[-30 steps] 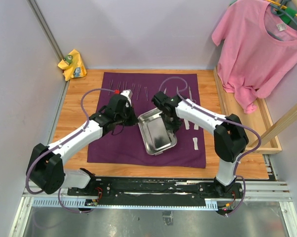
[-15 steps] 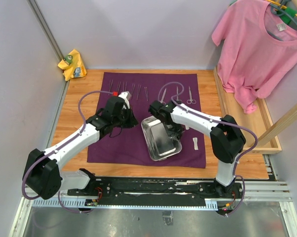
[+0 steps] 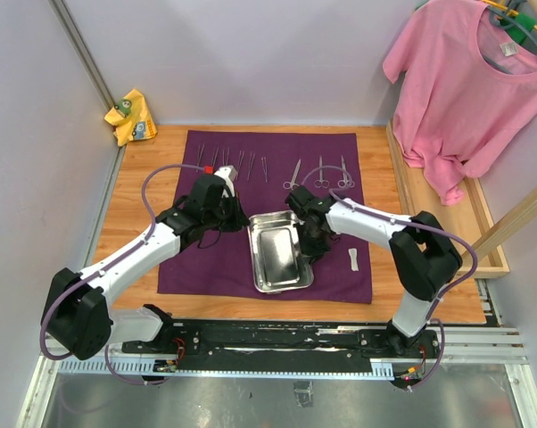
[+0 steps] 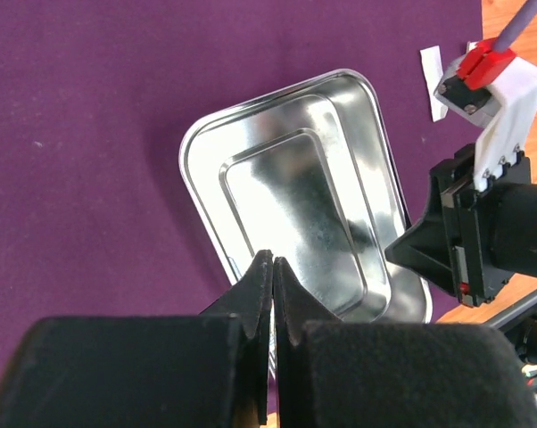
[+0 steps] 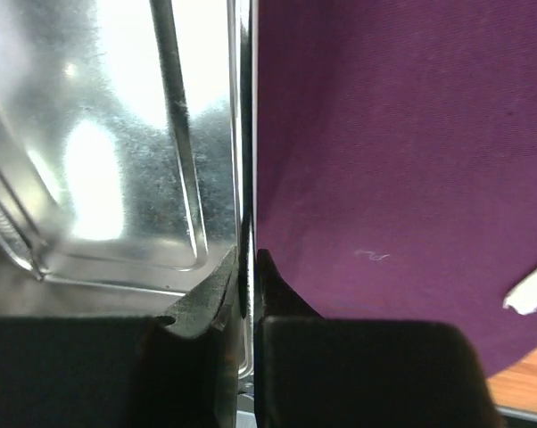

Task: Open and lay out the surgical kit
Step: Adjust the medical item in the surgical kit.

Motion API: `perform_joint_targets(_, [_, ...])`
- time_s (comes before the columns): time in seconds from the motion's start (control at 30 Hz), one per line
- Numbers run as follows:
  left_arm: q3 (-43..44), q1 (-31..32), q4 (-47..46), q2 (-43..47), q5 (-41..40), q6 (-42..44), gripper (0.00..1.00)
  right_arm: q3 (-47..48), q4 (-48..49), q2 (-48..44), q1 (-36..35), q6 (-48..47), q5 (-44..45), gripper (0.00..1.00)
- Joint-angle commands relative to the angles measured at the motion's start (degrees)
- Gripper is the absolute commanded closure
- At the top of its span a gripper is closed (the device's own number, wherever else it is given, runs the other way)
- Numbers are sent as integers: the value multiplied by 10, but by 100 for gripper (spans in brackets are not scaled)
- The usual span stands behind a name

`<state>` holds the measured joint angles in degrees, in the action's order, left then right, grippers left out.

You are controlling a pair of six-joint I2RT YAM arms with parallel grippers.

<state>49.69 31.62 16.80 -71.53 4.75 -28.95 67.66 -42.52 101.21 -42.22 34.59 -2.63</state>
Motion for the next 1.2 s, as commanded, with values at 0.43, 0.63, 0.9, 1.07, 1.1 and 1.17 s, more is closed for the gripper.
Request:
perform_joint_targets(0.43, [65, -3, 53, 2, -23, -5, 100, -16, 15, -60, 136, 17, -290, 99])
perform_joint_targets(0.63, [72, -3, 52, -8, -20, -4, 100, -2, -19, -30, 149, -7, -334, 99])
perform_joint_targets(0.9, [64, -3, 44, -12, -19, -1, 100, 22, -68, -21, 144, -40, -270, 99])
perform_joint_targets(1.07, [47, -3, 27, -17, -14, -5, 100, 14, -67, -40, 95, -35, -77, 99])
perform_joint_targets(1.1, [44, -3, 24, -18, -15, -6, 100, 7, -60, -42, 83, -29, -48, 99])
perform_joint_targets(1.17, [41, -3, 23, -20, -15, -5, 100, -8, -45, -41, 62, -17, -9, 99])
